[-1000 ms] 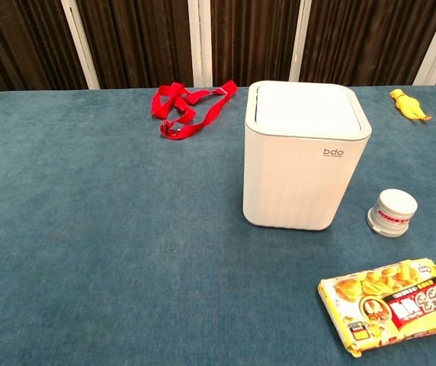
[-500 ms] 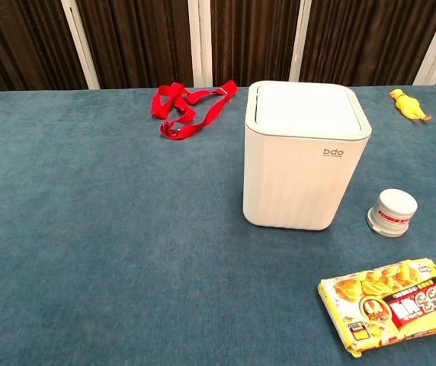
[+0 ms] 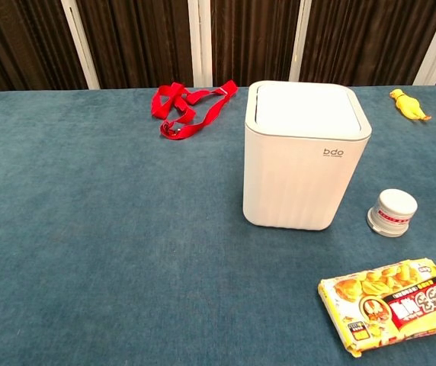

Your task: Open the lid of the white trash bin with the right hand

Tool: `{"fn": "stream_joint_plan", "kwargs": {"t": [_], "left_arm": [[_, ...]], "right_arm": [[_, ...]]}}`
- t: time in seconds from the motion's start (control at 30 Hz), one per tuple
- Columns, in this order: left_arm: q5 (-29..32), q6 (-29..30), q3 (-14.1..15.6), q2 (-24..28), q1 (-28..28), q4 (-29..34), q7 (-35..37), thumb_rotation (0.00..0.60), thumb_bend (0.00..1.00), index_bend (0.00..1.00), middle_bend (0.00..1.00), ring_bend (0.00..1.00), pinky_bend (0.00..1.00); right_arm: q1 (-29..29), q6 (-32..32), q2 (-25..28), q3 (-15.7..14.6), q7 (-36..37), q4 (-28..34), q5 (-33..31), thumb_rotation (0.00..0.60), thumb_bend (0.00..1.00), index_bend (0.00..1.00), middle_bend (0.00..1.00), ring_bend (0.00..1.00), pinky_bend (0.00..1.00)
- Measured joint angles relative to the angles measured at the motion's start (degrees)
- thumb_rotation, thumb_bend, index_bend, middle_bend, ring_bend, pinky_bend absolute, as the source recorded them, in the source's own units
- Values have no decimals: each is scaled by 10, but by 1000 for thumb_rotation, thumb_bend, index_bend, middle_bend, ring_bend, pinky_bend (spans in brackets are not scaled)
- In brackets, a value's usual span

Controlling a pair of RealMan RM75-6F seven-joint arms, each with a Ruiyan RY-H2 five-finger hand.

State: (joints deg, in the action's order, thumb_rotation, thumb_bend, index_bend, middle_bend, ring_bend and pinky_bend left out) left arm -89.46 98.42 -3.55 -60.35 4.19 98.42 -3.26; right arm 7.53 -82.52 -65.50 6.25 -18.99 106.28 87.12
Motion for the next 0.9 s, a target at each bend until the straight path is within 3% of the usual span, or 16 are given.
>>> {"fn": "stream_joint_plan", "kwargs": {"t": [0.07, 0.23, 0.37, 0.6, 0.9], "left_arm": [[0, 0, 0, 0, 0, 1, -1, 600, 45, 100, 0, 0, 0], [1, 1, 1, 3, 2, 4, 1, 600, 45, 100, 0, 0, 0], [7, -1, 0, 3, 2, 5, -2, 600, 45, 100, 0, 0, 0], [10, -2, -1, 2, 2, 11, -9, 600, 45, 100, 0, 0, 0], [27, -4, -7, -2, 3, 18, -21, 600, 45, 100, 0, 0, 0]], "right_arm": [[9, 5, 3, 5, -14, 23, 5, 600, 349, 92, 593, 633, 435], [38, 28, 10, 27, -51, 74, -4, 600, 616, 92, 759, 777, 637], [60, 51, 10, 39, -89, 94, -17, 600, 740, 92, 798, 816, 694], [102, 116, 16, 46, -130, 122, -47, 600, 769, 92, 799, 819, 694], [172, 199, 34, 62, -196, 163, -150, 600, 769, 98, 799, 819, 694]]}}
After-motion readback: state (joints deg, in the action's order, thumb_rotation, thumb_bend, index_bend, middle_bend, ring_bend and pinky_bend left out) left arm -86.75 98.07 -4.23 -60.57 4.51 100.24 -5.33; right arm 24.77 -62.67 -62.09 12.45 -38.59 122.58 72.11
